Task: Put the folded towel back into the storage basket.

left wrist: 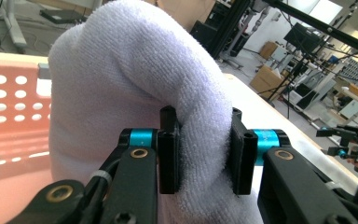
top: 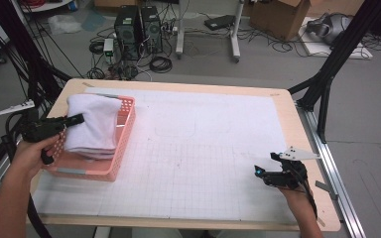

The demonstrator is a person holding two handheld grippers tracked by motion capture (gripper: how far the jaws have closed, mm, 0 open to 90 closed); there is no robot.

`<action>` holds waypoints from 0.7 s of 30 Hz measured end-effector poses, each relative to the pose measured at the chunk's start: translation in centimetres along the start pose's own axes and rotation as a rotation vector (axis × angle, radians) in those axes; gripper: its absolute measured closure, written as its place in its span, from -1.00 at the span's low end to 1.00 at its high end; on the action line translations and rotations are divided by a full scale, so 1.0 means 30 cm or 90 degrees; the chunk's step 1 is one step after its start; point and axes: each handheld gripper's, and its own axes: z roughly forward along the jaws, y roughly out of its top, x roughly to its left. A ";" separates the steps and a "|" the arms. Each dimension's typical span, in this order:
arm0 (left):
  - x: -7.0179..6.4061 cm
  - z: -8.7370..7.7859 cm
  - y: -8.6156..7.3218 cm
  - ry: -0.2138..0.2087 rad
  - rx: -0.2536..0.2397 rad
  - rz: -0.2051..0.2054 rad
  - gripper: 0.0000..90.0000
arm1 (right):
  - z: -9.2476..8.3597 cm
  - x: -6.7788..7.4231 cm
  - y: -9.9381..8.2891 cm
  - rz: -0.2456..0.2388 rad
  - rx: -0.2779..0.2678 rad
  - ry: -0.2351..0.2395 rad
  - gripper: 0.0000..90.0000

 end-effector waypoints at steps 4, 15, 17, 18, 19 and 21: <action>0.020 0.012 -0.003 0.018 0.033 -0.023 0.52 | 0.000 0.001 0.000 0.000 0.000 0.000 -0.62; 0.034 0.005 -0.004 0.120 0.094 -0.029 0.16 | 0.007 0.005 -0.001 -0.004 0.004 0.002 -0.62; 0.032 0.002 0.001 0.141 0.099 -0.030 0.03 | 0.005 0.005 0.000 -0.002 0.003 0.002 -0.62; 0.032 0.002 0.001 0.141 0.099 -0.030 -0.02 | 0.005 0.004 0.000 -0.002 0.003 0.002 -0.61; 0.026 -0.004 0.010 0.185 0.102 -0.012 -0.06 | 0.004 0.004 -0.001 -0.001 0.003 0.002 -0.62; 0.019 -0.014 0.022 0.240 0.096 0.009 -0.12 | 0.004 0.003 -0.001 -0.002 0.003 0.001 -0.62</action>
